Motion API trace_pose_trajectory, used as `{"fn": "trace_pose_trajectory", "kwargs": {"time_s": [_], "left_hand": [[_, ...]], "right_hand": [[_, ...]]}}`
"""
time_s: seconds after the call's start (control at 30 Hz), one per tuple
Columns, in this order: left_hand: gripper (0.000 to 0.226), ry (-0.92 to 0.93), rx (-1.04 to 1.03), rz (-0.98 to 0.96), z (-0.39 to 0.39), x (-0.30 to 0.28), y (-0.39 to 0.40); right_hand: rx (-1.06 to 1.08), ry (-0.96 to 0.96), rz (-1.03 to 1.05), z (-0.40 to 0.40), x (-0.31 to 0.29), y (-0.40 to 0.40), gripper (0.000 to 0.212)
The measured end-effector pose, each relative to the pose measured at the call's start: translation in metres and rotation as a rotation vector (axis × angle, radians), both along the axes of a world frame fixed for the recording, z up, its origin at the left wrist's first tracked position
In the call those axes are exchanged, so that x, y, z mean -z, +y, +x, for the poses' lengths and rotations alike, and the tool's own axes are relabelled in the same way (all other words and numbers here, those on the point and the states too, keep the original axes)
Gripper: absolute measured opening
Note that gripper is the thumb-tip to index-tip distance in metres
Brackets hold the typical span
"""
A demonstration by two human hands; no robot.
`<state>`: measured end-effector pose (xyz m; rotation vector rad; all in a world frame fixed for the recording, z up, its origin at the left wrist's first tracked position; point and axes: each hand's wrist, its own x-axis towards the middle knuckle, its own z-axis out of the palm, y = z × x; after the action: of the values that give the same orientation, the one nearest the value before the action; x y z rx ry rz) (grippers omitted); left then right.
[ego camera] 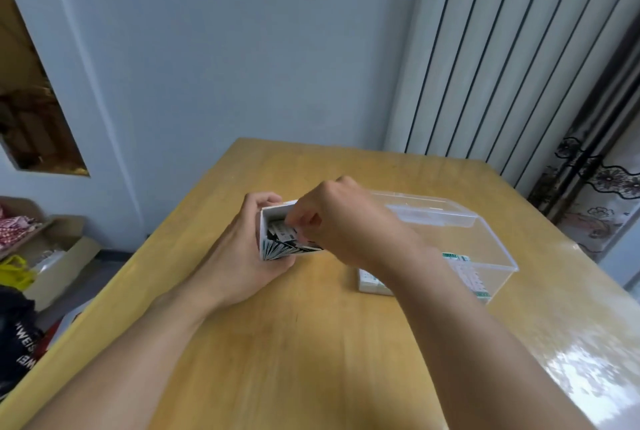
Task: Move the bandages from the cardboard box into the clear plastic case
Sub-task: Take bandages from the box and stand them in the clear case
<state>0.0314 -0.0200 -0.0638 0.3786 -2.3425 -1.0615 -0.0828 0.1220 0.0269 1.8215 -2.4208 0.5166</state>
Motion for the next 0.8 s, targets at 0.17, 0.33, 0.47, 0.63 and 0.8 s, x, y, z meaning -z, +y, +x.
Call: {"fn": "trace_pose_trajectory", "kwargs": {"time_s": [0.17, 0.33, 0.47, 0.63, 0.8], "left_hand": [[0.089, 0.091, -0.062, -0.056, -0.003, 0.006, -0.001], [0.103, 0.123, -0.053, -0.085, -0.006, 0.008, 0.000], [0.107, 0.116, -0.046, -0.040, -0.006, 0.007, 0.003], [0.115, 0.130, -0.061, -0.036, -0.004, 0.004, 0.005], [0.122, 0.106, -0.088, 0.031, -0.002, 0.000, -0.004]], "right_hand": [[-0.047, 0.081, 0.081, 0.004, 0.020, -0.016, 0.008], [-0.034, 0.072, 0.121, 0.004, 0.023, -0.018, 0.024], [-0.014, 0.076, 0.104, 0.003, 0.022, -0.016, 0.030], [0.009, 0.140, 0.081, 0.003, 0.021, -0.018, 0.014], [0.025, -0.026, -0.032, -0.008, 0.021, -0.016, 0.010]]}}
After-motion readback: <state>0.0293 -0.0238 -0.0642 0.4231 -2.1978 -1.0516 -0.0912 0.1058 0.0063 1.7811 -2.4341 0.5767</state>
